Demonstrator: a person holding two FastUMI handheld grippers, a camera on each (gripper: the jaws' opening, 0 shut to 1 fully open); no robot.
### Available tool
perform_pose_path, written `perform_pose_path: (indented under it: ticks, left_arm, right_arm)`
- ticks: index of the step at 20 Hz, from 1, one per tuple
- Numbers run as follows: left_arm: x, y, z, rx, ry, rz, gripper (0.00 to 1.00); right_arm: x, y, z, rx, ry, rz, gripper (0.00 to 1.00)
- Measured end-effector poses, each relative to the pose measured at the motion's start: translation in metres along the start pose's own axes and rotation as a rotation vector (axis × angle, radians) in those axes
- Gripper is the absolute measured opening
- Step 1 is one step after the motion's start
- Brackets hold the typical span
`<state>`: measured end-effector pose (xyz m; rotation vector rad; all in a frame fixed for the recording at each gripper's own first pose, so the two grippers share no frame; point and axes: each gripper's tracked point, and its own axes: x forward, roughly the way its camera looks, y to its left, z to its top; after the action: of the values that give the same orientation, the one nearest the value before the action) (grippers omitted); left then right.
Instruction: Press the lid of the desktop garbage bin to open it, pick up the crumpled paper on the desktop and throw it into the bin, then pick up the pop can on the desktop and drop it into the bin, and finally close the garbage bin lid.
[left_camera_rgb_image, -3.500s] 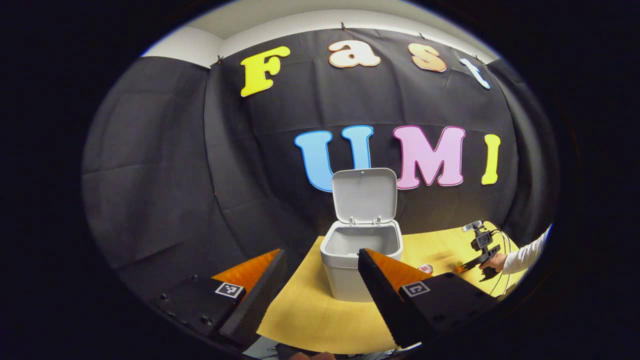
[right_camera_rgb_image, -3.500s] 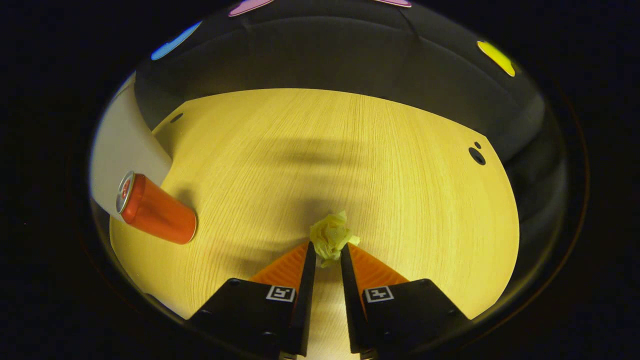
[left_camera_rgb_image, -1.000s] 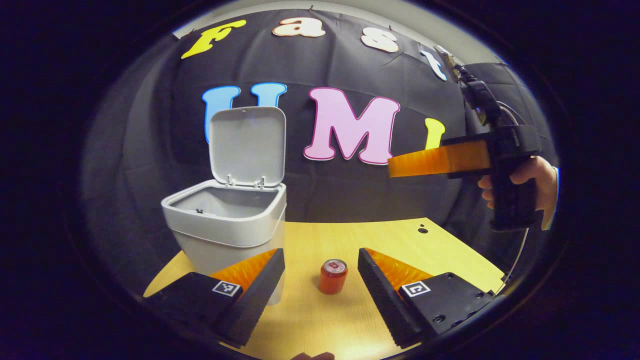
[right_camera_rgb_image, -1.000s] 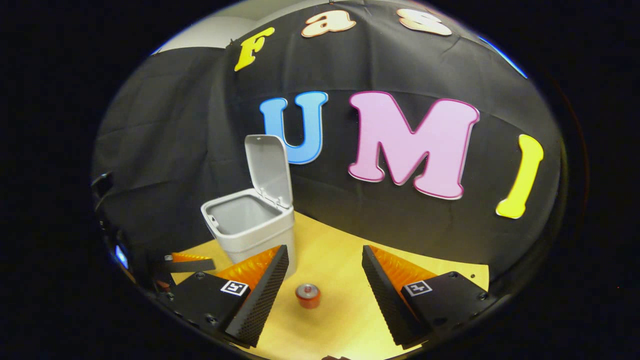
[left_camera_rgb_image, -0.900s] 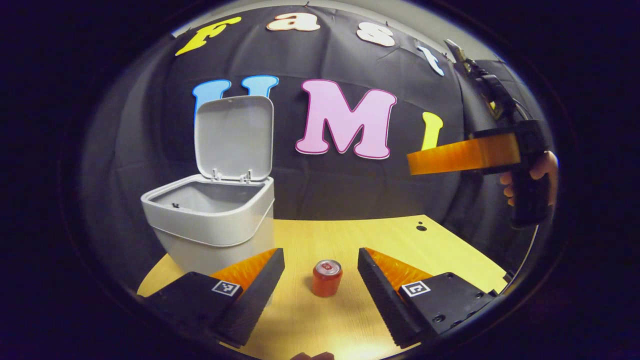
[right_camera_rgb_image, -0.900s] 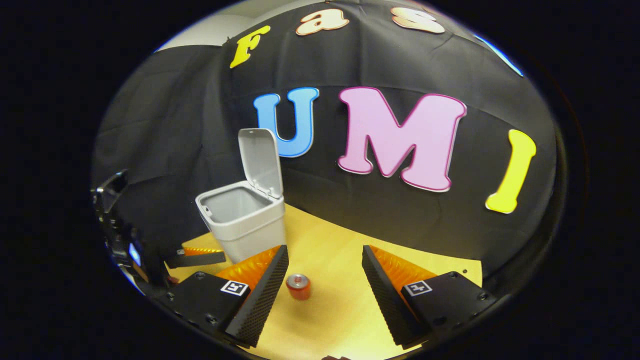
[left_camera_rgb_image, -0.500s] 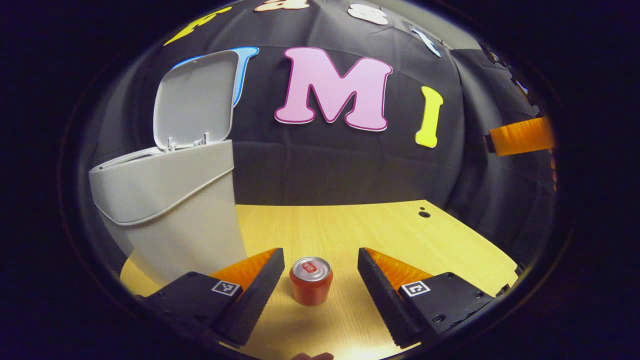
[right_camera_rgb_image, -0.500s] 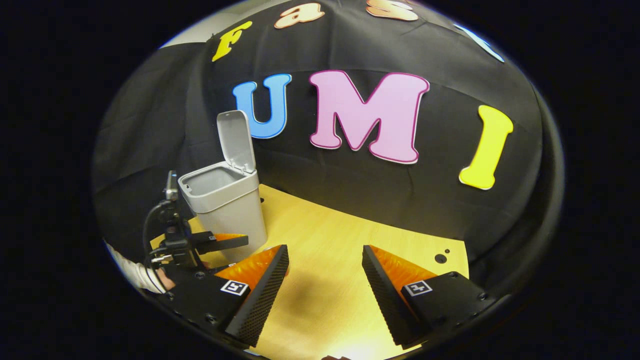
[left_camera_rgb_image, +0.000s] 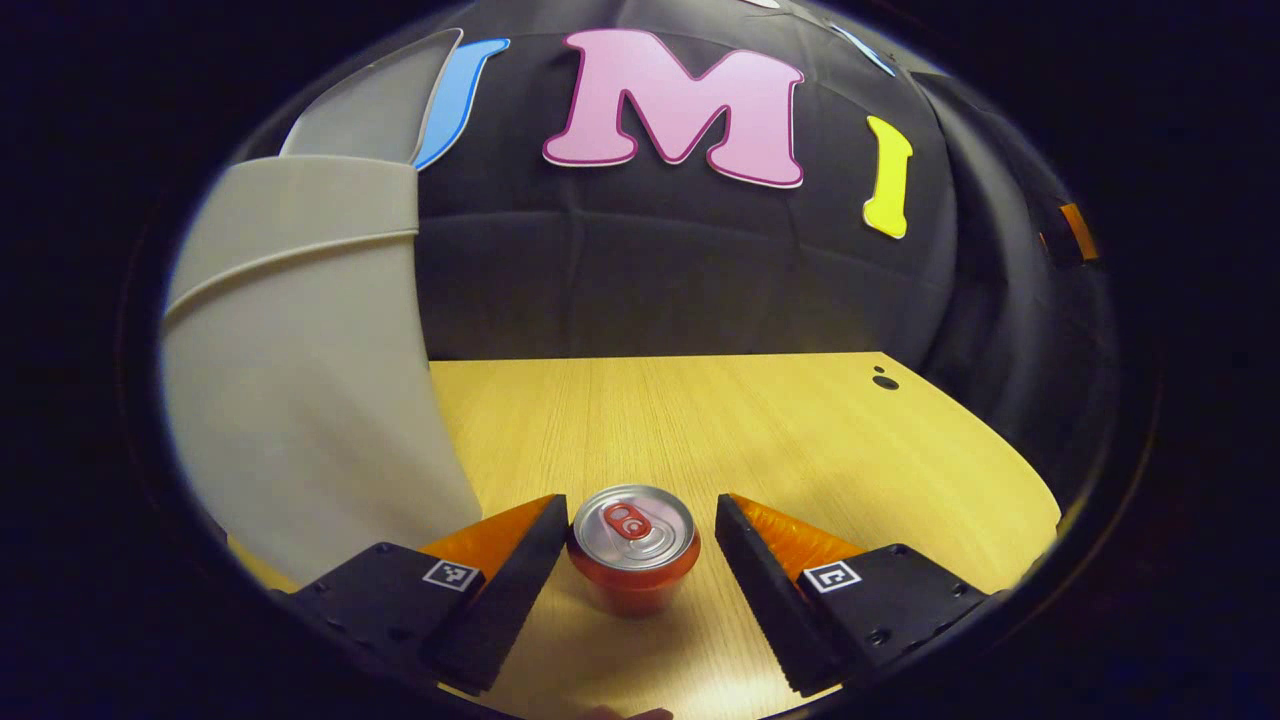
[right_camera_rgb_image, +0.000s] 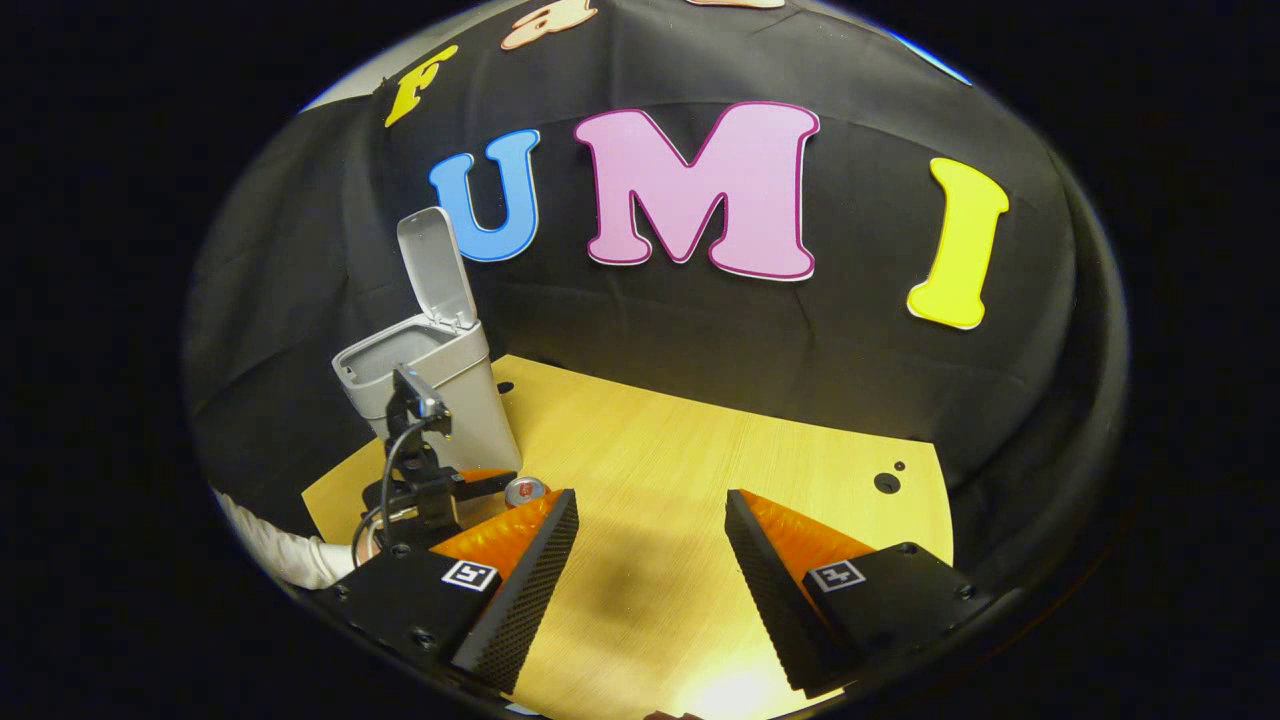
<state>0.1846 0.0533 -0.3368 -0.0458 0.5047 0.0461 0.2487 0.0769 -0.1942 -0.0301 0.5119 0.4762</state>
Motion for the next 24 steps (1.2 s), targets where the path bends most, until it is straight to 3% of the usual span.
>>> perform_pose_path:
  ticks: [2, 6, 10, 16, 24]
  left_arm:
    - [0.006, 0.002, -0.009, -0.004, 0.022, -0.002, 1.0]
    - [0.003, -0.001, -0.005, 0.039, 0.035, -0.03, 0.89]
    - [-0.017, -0.006, 0.02, 0.036, 0.008, -0.042, 0.88]
    - [-0.08, -0.015, 0.108, 0.026, -0.12, -0.087, 0.88]
    - [-0.169, 0.048, 0.247, 0.003, -0.299, -0.019, 0.88]
  right_arm:
    - [0.003, -0.003, -0.003, -0.007, 0.009, -0.009, 0.96]
    - [0.006, -0.004, -0.006, 0.007, 0.027, -0.009, 0.96]
    - [0.008, 0.004, -0.005, 0.007, 0.019, -0.006, 0.96]
    - [-0.002, 0.021, -0.002, 0.022, -0.008, -0.004, 0.96]
    - [-0.014, 0.048, 0.002, 0.038, -0.047, 0.008, 0.97]
